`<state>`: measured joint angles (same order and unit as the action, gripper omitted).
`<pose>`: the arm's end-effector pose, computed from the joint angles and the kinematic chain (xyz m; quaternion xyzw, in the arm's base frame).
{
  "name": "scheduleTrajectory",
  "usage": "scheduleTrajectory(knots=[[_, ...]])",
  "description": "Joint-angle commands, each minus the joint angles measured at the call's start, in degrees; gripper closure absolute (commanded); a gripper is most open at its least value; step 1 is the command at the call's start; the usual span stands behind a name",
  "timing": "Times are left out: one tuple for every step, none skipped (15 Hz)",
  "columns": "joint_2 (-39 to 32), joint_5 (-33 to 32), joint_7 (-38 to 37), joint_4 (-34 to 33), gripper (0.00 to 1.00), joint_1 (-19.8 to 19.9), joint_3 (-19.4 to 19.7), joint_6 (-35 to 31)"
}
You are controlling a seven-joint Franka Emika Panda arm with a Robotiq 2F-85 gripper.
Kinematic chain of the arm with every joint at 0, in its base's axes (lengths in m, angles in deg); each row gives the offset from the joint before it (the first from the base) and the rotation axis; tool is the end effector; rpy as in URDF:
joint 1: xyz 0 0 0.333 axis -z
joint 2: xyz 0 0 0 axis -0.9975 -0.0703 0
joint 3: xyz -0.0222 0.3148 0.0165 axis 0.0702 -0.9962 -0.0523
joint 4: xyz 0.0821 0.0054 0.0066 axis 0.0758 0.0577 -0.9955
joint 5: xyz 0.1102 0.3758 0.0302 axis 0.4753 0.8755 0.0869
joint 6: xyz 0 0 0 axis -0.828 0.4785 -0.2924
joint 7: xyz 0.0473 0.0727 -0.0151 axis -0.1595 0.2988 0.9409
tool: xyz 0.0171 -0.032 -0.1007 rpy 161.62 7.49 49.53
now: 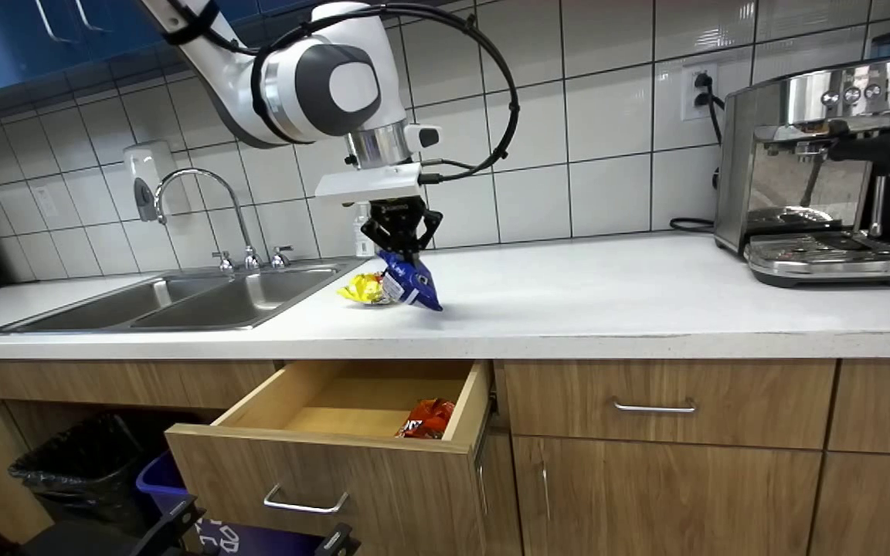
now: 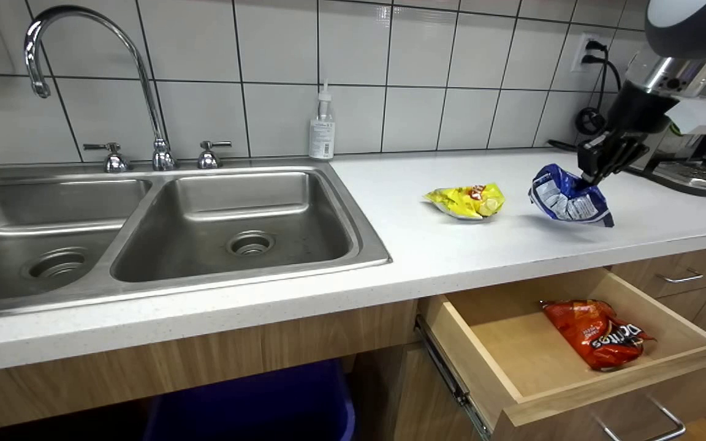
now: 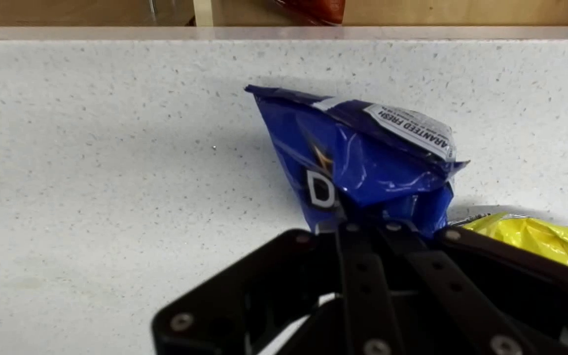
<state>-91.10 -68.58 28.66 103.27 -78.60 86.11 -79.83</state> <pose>0.5215 -0.0776 0.3199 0.9896 0.0636 0.1293 0.0015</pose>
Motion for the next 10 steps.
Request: scheduleTrajectory(knots=[[5.2, 2.07, 3.73, 4.46, 1.0, -0.7, 0.34, -0.4], [6.22, 2.18, 4.28, 5.51, 1.0, -0.97, 0.41, -0.38], [7.01, 2.01, 4.51, 6.34, 1.0, -1.27, 0.58, -0.29], [7.73, 2.09, 4.9, 7.19, 1.0, -1.6, 0.74, -0.11], [8.47, 1.87, 4.98, 8.01, 1.0, -1.93, 0.93, -0.02], [9.22, 2.02, 5.17, 8.85, 1.0, -2.28, 1.11, 0.13], [9.99, 1.86, 5.12, 9.81, 1.0, -2.64, 1.3, 0.09], [10.68, 1.74, 5.18, 10.61, 1.0, -3.01, 1.53, 0.17], [11.39, 1.42, 4.93, 11.45, 1.0, -3.35, 1.74, 0.14], [11.94, 1.4, 4.85, 12.12, 1.0, -3.72, 2.02, 0.17]])
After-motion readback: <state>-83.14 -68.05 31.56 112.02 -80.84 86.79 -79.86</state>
